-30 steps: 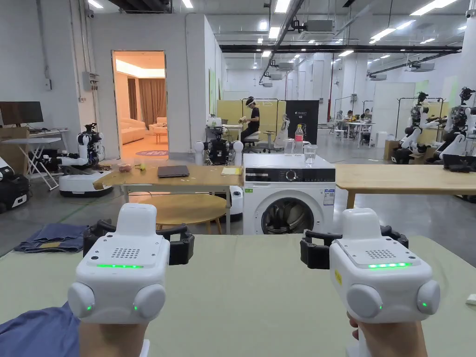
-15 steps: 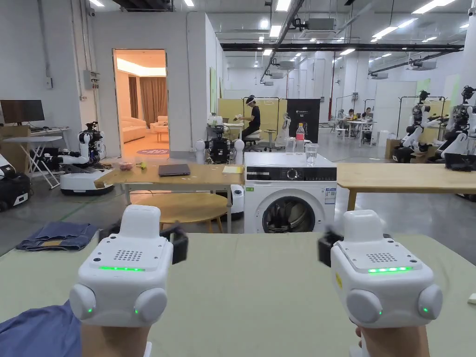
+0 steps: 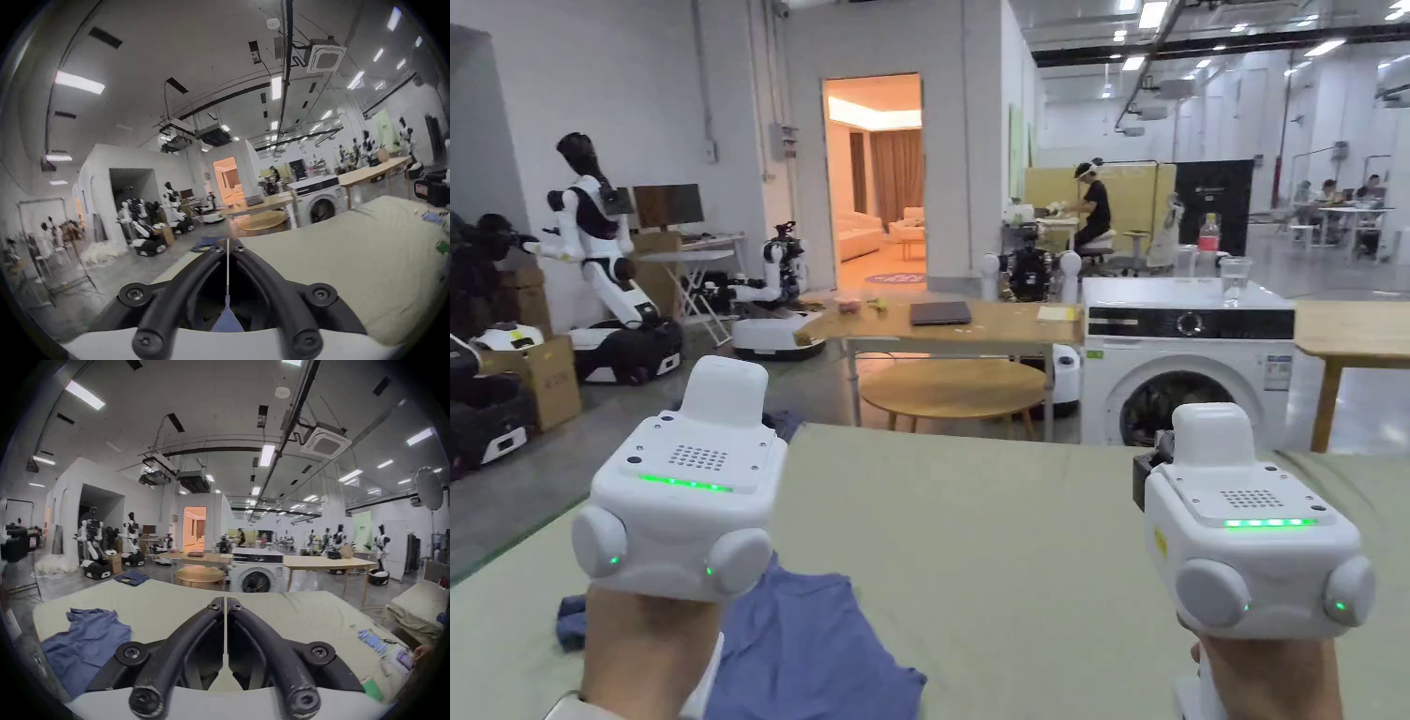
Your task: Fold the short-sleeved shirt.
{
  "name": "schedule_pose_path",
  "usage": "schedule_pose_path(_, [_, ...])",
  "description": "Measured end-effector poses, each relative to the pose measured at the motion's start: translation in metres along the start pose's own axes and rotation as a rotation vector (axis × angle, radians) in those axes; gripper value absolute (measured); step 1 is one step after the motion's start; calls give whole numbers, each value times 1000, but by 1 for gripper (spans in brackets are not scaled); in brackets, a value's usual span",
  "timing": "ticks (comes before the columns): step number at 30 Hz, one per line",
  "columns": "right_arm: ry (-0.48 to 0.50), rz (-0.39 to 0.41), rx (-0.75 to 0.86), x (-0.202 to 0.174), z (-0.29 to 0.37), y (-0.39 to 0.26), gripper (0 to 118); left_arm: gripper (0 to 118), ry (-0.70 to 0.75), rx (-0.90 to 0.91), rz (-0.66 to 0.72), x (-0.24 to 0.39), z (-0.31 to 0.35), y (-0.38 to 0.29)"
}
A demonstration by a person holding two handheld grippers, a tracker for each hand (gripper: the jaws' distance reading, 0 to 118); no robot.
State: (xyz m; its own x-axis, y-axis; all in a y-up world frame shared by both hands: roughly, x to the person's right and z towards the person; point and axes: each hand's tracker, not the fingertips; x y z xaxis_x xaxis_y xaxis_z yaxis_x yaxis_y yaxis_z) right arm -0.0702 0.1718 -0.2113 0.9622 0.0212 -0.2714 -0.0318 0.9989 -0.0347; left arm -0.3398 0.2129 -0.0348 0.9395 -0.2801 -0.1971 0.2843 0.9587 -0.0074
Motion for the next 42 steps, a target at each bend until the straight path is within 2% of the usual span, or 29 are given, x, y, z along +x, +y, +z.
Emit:
schedule_pose_path(3, [123,0,-11,-59,-4,-6,1,0,113,-24,-52,-52,29,-2])
schedule_pose_path(6, [218,0,-11,-104,5,-11,1,0,195,-72,-32,-90,58,-11])
schedule_pose_path(11, [263,-23,-23,-127,12,-15,1,0,205,-164,38,-103,67,-41])
schedule_pose_path(15, [268,-19,-50,-126,7,-27,1,0,93,-329,42,-90,25,-73])
schedule_pose_path(20, [263,17,-108,-116,-11,-58,1,2,-261,-759,217,-71,-76,-142])
schedule_pose_path(21, [260,21,-120,-112,-14,-64,1,34,-324,-826,263,-71,-99,-162])
schedule_pose_path(22, [256,28,-130,-109,-17,-70,1,75,-348,-877,300,-62,-115,-181])
schedule_pose_path(23, [249,36,-141,-107,-23,-77,1,109,-332,-919,310,-49,-133,-200])
schedule_pose_path(24, [242,46,-150,-104,-29,-83,1,118,-301,-901,319,-35,-141,-215])
schedule_pose_path(27, [228,52,-182,-91,-37,-101,1,118,-308,-975,256,-21,-193,-264])
schedule_pose_path(31, [199,75,-222,-78,-47,-121,1,117,-318,-1006,126,12,-220,-279])
schedule_pose_path(33, [184,78,-235,-72,-51,-127,1,105,-318,-1064,31,18,-232,-294])
schedule_pose_path(34, [177,73,-241,-68,-50,-129,1,105,-327,-1051,66,13,-230,-295])
schedule_pose_path(35, [172,65,-247,-63,-49,-131,1,98,-316,-1029,111,5,-227,-289])
schedule_pose_path(37, [165,46,-253,-55,-49,-133,1,39,-348,-992,163,-5,-218,-279])
schedule_pose_path(38, [159,40,-254,-52,-47,-134,1,5,-325,-962,164,-8,-215,-275])
schedule_pose_path(39, [151,30,-256,-48,-45,-135,1,0,-287,-959,152,-11,-215,-275])
schedule_pose_path(40, [150,17,-259,-43,-44,-134,1,0,-268,-953,153,-17,-213,-276])
schedule_pose_path(41, [148,0,-268,-38,-43,-134,1,0,-317,-969,197,-14,-209,-275])
schedule_pose_path(42, [137,-12,-275,-32,-41,-133,1,0,-305,-965,180,-11,-208,-270])
